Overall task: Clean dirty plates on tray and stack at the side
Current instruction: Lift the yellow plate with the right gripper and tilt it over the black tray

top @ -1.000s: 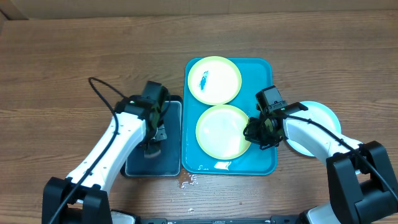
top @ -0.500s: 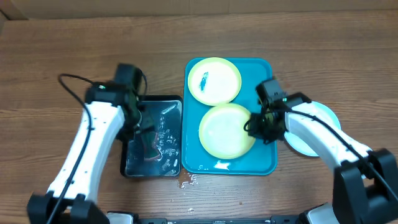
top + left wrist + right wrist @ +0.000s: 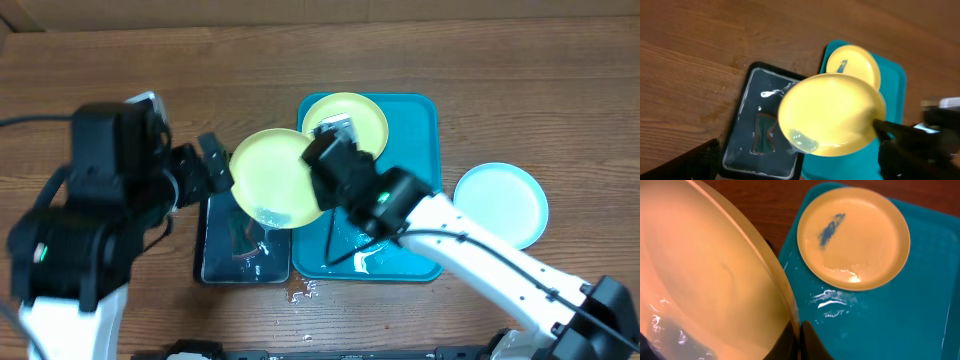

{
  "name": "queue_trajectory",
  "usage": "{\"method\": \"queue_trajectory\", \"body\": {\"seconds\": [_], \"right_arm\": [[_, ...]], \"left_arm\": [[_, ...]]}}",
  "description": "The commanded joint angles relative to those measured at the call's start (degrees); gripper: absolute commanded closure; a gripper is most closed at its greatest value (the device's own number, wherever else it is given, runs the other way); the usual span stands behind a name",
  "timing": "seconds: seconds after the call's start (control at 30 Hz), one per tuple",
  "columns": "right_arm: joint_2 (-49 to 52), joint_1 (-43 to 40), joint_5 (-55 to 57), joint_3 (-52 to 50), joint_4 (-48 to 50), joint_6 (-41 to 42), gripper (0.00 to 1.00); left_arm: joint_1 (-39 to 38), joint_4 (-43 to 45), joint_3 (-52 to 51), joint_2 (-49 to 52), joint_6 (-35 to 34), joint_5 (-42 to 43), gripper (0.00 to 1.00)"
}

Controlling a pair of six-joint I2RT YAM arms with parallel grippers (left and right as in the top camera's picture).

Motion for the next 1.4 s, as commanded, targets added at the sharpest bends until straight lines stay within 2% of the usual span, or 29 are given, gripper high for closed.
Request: {"method": "queue_trajectory", "body": {"seconds": [0.0,0.17,0.3,0.6,0.93,1.37], "right_arm": [[1.86,4.72,15.37,0.72,2.05,-0.11,0.96],[1.97,10.75,27.61,0.72,4.07,-0.15,0.96],[1.97,14.38,33.33,0.72,4.57,-0.13,0.96],[1.97,19.17,37.24,0.72,3.52,-0.13,0.96],[1.97,23.17,49.22,0.74,3.52,-0.17,0.96],[1.97,25.68,52.63,0.74,3.5,-1.77,0.96]], "left_arm": [[0.15,-1.01,0.85,-3.17,1.11,-2.78,0.0],[0.15,-4.31,0.85,-5.05,1.09,-8.63,0.0],[0.15,-5.92,0.83,-5.09,1.11,-10.69,0.0],[0.15,-6.14,0.76,-3.72,1.11,-10.84,0.0],[0.15,-6.21,0.76,-1.62,1.11,-10.84,0.0],[0.15,-7.93,0.79,-2.97,-0.61,-12.79,0.0]]}}
